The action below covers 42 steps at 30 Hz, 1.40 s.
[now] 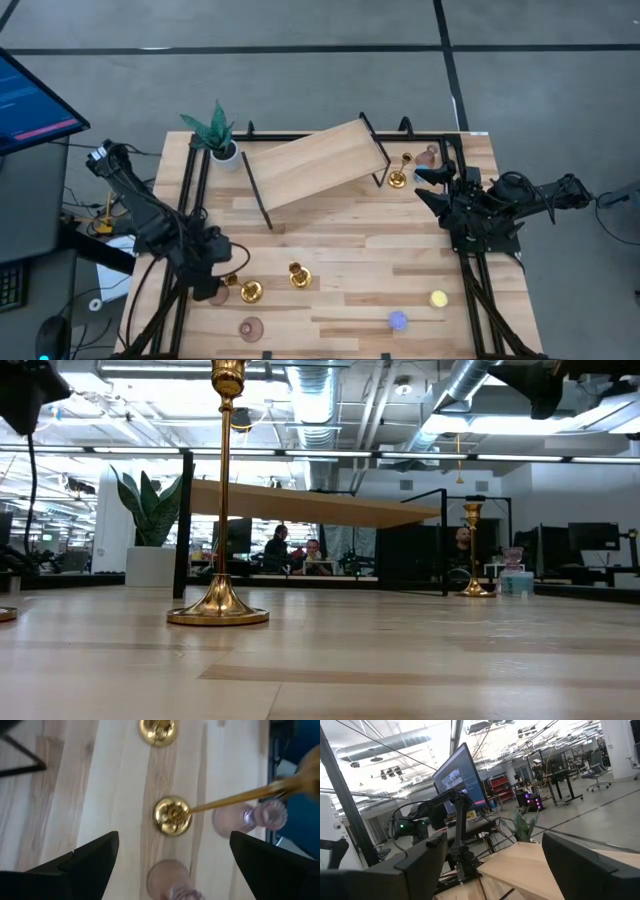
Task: Pick & Place candle stick holders
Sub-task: Put the bottom left gold candle holder on the shelf
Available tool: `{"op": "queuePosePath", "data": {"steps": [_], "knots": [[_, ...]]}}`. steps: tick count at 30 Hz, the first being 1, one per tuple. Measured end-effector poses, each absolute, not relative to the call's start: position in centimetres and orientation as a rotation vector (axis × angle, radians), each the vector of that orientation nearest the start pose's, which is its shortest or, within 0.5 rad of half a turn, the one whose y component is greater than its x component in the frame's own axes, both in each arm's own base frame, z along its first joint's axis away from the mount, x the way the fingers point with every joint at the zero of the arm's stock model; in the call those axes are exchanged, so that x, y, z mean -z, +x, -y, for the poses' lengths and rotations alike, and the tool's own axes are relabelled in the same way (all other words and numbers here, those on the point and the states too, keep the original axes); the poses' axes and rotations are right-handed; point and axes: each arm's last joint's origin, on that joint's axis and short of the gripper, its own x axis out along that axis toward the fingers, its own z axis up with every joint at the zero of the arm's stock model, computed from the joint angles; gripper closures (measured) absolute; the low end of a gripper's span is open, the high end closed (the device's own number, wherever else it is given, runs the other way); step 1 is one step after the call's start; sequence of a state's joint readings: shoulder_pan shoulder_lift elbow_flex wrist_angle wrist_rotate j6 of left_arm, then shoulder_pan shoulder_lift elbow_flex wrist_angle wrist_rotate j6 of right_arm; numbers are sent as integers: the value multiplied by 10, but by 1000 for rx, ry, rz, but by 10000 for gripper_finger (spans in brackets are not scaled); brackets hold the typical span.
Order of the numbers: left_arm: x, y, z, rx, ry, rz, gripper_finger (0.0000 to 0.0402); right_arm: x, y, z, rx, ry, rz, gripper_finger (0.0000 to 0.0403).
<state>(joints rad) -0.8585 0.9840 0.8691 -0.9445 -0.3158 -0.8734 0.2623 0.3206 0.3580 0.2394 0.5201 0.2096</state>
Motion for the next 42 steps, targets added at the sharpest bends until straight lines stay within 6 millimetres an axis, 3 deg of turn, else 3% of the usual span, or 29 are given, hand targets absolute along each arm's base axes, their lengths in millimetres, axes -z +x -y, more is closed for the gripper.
{"op": "queuePosePath", "data": {"steps": [11, 29, 42], "knots": [[-276, 118, 132, 98, -220, -905, 19, -281, 102, -12, 230, 314, 283, 85], [-252, 123, 138, 114, -234, -827, 22, -281, 102, -12, 234, 314, 284, 85], [-253, 123, 138, 102, -201, -798, 126, -281, 102, -12, 234, 314, 284, 85]]}}
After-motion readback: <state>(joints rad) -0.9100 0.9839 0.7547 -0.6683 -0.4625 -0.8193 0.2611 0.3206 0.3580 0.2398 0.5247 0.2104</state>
